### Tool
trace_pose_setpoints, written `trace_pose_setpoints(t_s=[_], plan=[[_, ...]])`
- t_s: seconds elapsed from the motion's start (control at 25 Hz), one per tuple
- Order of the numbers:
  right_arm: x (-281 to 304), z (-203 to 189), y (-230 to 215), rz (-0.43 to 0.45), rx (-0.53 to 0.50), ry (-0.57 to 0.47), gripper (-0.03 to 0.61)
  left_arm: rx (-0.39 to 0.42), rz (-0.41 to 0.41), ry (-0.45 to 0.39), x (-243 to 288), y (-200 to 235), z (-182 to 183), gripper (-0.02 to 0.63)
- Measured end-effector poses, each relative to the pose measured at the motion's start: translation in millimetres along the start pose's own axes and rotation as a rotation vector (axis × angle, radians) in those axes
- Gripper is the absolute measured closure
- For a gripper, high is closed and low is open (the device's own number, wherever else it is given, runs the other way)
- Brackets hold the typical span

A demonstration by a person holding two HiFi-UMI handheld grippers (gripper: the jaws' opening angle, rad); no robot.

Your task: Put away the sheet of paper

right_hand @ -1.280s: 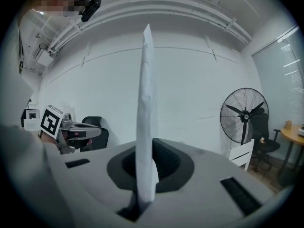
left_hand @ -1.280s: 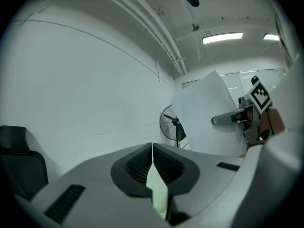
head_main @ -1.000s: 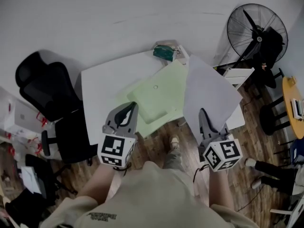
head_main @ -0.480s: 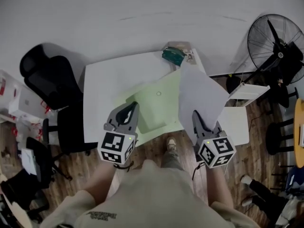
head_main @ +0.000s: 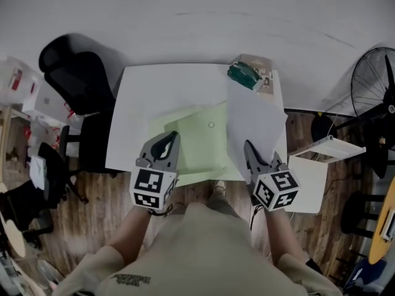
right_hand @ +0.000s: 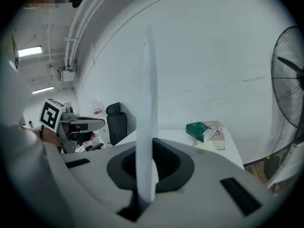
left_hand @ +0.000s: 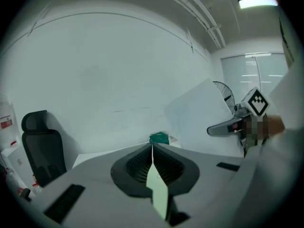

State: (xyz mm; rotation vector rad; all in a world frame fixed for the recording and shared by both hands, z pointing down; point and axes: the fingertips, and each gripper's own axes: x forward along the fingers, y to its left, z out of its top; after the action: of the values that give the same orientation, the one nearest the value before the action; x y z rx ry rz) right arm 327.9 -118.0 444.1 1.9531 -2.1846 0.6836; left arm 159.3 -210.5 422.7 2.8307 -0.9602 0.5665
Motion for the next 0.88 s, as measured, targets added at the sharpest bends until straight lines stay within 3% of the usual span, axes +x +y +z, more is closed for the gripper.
trace_pose_setpoints(t_s=[0.2,0.52,0.88], plan=[[31,-10,-17,0.091,-0.010,0.070,0.555,-0.042,0.107,0.033,11,8,-12,0.591],[65,-33,-34,0.229,0.085,0.172,0.555,-0.088,0.238,0.093,13,16,-36,0.591],[94,-63,-39,0.293,0.194,0.268,0.555,-0.132,0.309,0.177,7,28,-71,0.591]])
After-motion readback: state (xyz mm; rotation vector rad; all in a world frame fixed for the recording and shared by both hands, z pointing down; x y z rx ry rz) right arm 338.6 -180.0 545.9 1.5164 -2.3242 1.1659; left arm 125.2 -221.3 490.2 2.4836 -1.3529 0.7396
